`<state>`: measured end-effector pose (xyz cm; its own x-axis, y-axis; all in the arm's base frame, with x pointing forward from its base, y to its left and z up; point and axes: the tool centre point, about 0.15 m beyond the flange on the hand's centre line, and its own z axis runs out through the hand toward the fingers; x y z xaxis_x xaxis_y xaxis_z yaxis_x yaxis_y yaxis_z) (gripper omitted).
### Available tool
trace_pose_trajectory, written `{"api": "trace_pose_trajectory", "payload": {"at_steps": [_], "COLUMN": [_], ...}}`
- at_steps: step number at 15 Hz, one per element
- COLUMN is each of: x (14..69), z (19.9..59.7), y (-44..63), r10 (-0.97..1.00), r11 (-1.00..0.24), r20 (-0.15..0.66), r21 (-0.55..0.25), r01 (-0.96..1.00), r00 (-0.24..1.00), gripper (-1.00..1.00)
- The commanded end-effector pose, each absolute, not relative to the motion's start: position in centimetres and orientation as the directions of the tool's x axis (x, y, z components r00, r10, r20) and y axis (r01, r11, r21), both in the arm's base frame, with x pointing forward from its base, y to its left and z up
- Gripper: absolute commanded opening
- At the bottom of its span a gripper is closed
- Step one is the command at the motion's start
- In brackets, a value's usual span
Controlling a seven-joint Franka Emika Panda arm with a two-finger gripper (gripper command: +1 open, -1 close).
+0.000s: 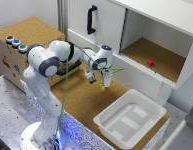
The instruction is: Rotate the yellow block 90 degrees to the right
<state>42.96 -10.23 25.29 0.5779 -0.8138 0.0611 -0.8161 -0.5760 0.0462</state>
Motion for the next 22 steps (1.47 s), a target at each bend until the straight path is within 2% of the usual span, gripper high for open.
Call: {"api": "trace_pose_trajectory", "payload": {"at_steps": [1,3,4,9,11,12,14,17,20,22], "x": [41.2,40.3,40.3,41.3,41.8,41.8,41.5,40.6,40.8,40.6], "z": [24.7,23.4,22.7,21.6,22.0,22.4,22.8,23.2,24.7,25.3], "y": [-12.2,-12.7,-12.6,-11.9,-12.1,-12.1,-12.0,-11.6,-11.3,-11.6], "r10": [-0.949,-0.978,-0.982,-0.989,-0.988,-0.987,-0.985,-0.98,-0.938,-0.885], "r11": [-0.308,-0.211,-0.186,-0.125,-0.135,-0.142,-0.156,-0.174,-0.346,-0.466], "r20": [0.094,0.017,-0.011,-0.056,-0.056,-0.056,-0.061,-0.077,-0.009,-0.004], "r21": [-0.054,-0.119,-0.123,-0.144,-0.127,-0.123,-0.099,-0.105,-0.009,0.035], "r01": [-0.95,-0.97,-0.975,-0.982,-0.983,-0.982,-0.983,-0.979,-0.938,-0.884], "r00": [0.302,0.21,0.189,0.134,0.143,0.149,0.162,0.182,0.346,0.466], "gripper": [-1.0,-1.0,-1.0,-1.0,-1.0,1.0,1.0,1.0,1.0,1.0]}}
